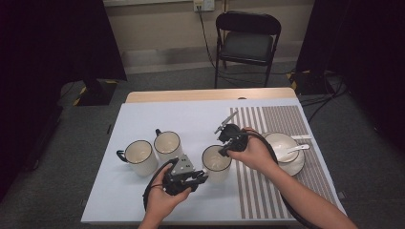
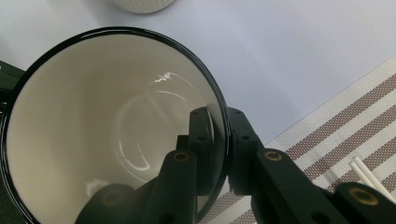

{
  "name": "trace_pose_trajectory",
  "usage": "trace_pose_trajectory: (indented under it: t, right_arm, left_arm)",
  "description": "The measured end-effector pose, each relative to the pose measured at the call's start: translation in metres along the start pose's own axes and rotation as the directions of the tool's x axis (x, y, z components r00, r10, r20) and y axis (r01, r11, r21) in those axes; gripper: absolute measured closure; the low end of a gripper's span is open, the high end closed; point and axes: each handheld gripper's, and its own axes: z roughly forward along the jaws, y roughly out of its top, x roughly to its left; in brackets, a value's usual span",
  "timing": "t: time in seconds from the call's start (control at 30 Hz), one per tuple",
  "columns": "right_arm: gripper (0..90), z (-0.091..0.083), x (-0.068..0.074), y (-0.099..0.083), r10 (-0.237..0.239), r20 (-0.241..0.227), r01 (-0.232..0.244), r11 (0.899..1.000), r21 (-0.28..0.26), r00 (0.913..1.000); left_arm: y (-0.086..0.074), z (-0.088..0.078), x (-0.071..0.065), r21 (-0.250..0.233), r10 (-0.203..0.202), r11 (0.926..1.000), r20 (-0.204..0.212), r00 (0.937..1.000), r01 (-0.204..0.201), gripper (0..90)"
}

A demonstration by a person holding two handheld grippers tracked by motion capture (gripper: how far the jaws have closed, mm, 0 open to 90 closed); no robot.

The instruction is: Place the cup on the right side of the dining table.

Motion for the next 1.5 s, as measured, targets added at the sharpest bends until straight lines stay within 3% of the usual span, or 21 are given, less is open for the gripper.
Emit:
trace_pose_trajectory:
  t: [0.7, 1.1, 1.5]
  right_arm:
    - [82.9, -0.005, -0.018, 0.013, -0.003, -0.011, 0.003, 1.0, 0.016, 0.9999]
    - [83.0, -0.003, -0.027, 0.019, -0.011, -0.01, 0.012, 0.999, 0.037, 0.9999]
    - [83.1, -0.001, -0.032, 0.028, -0.013, -0.015, 0.013, 0.999, 0.036, 0.9998]
  left_arm:
    - [0.018, 0.003, 0.011, 0.022, 0.003, 0.9998, -0.019, 0.9998, -0.002, 77.2]
    - [0.022, 0.008, 0.017, 0.025, -0.021, 0.9995, -0.021, 0.9996, 0.021, 77.2]
    - [0.026, 0.007, 0.024, 0.028, -0.019, 0.9994, -0.033, 0.9993, 0.02, 77.2]
